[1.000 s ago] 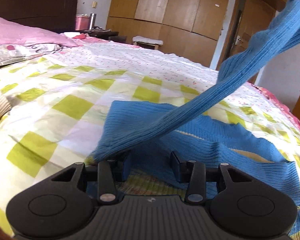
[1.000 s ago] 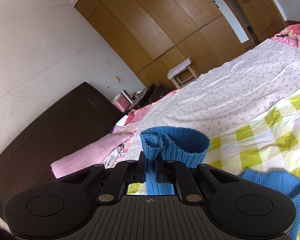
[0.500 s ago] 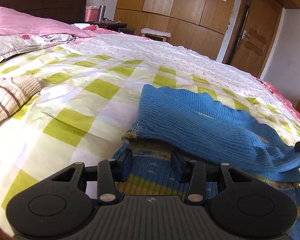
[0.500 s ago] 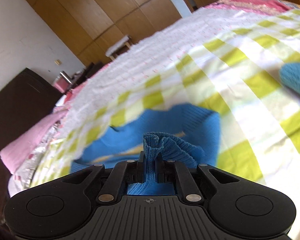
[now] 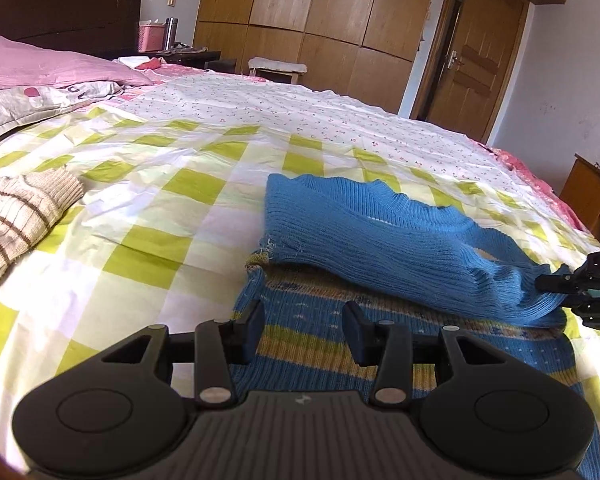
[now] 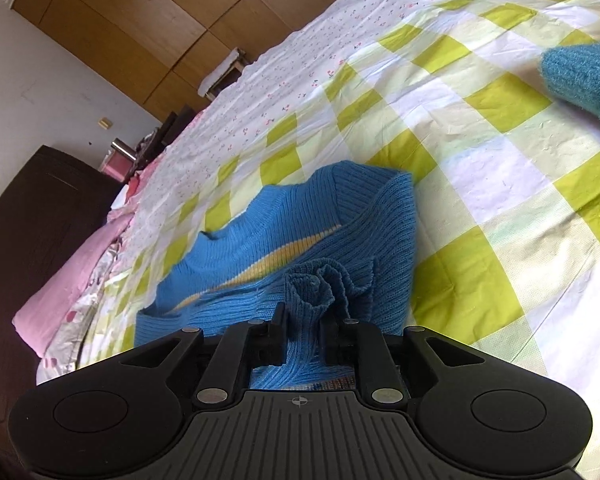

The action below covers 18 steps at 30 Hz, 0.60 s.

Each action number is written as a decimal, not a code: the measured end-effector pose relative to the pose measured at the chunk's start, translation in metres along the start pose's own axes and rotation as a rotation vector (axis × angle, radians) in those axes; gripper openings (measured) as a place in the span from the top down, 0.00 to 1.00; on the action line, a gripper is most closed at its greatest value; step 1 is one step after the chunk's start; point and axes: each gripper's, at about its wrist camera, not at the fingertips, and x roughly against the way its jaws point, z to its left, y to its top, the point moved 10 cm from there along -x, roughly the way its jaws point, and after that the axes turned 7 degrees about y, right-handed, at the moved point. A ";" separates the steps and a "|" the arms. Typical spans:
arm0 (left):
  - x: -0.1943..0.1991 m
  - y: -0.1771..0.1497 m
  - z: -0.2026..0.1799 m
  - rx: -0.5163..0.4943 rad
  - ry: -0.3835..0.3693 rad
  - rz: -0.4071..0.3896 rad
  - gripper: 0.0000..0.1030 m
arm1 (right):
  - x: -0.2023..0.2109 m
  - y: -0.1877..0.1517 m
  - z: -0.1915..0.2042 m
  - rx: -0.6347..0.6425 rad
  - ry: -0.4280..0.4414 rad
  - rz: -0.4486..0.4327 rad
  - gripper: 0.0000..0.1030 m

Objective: Fold small clothes
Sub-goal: 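Lower the sleeve onto the sweater and open the right gripper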

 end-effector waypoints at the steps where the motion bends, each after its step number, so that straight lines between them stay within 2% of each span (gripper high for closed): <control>1: 0.002 0.002 -0.001 -0.002 -0.005 -0.009 0.53 | -0.002 0.001 0.001 -0.004 0.005 0.015 0.79; 2: 0.004 0.005 -0.002 -0.005 -0.009 -0.017 0.53 | -0.003 0.000 0.001 -0.009 0.007 0.029 0.71; 4: 0.005 0.010 -0.004 -0.009 -0.017 -0.028 0.53 | -0.007 0.000 0.001 -0.019 -0.003 0.054 0.66; 6: 0.005 0.015 -0.006 -0.007 -0.023 -0.039 0.53 | -0.008 0.000 -0.001 -0.042 -0.009 0.062 0.66; 18: 0.001 0.018 -0.023 -0.013 -0.073 -0.048 0.53 | -0.001 0.012 -0.028 -0.303 0.100 0.026 0.63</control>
